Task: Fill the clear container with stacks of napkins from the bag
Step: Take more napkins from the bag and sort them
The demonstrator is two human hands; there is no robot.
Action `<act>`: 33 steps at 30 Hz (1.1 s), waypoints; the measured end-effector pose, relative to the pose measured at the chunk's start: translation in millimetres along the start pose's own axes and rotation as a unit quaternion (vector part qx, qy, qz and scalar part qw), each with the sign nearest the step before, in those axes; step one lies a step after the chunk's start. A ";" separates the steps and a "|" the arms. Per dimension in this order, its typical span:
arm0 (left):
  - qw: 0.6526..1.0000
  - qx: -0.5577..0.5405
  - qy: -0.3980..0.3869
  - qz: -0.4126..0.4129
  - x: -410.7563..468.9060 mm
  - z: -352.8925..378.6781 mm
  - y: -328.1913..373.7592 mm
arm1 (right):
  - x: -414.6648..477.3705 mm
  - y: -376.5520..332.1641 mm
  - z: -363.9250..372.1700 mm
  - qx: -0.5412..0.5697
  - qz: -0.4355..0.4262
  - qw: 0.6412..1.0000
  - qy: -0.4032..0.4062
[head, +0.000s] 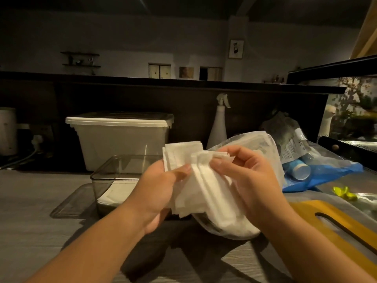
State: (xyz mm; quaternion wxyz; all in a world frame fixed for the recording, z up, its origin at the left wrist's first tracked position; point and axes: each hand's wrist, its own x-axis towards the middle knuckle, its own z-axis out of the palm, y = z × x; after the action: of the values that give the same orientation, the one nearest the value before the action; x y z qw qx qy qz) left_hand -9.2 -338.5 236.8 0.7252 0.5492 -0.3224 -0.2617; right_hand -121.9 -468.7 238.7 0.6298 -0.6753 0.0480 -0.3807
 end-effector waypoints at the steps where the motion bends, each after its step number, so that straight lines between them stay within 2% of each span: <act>1: 1.000 -0.014 -0.018 -0.018 -0.9 2.1 -1.1 | -1.1 2.7 3.1 -0.038 -0.020 0.999 0.025; 5: 0.988 -0.098 -0.084 -0.088 -5.4 4.9 -2.8 | -3.3 12.4 7.3 -0.097 -0.041 0.991 0.088; 8: 0.988 -0.069 -0.122 -0.069 -8.2 6.9 -5.4 | -4.9 19.2 9.8 -0.122 -0.044 0.987 0.096; 12: 0.999 0.000 -0.043 -0.016 -2.0 4.9 -11.7 | 0.5 12.0 4.1 -0.148 -0.037 0.986 0.071; 13: 1.000 0.009 -0.021 -0.008 -0.8 3.6 -10.8 | 3.8 8.4 -2.0 -0.185 -0.038 0.980 0.062; 14: 1.000 0.019 0.001 0.001 1.6 1.3 -9.8 | 7.8 5.4 -9.1 -0.247 -0.045 0.966 0.064; 18: 0.997 0.050 0.035 0.036 7.4 -6.8 -4.5 | 14.8 -2.6 -33.1 -0.482 -0.078 0.867 0.101; 21: 0.993 0.093 0.058 0.053 10.4 -9.8 -6.3 | 13.6 -8.7 -38.8 -0.562 -0.006 0.827 0.016; 24: 0.988 0.119 0.075 0.066 11.4 -10.0 -8.0 | 11.0 -10.4 -33.9 -0.633 0.105 0.762 -0.089; 26: 0.984 0.137 0.078 0.078 10.1 -9.2 -6.9 | 10.8 -9.1 -28.8 -0.654 0.125 0.737 -0.116; 28: 0.982 0.150 0.071 0.086 9.2 -7.9 -6.8 | 12.2 -8.7 -27.7 -0.660 0.120 0.734 -0.106; 33: 0.982 0.156 0.054 0.089 7.0 -6.0 -8.3 | 10.1 -12.5 -25.4 -0.641 0.104 0.757 -0.074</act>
State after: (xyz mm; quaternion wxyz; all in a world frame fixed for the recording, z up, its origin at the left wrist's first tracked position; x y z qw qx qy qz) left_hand -0.3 -341.9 228.9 0.6671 0.6383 -0.3673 -0.1123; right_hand -134.5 -492.4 252.2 0.0865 -0.9382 0.3038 -0.1418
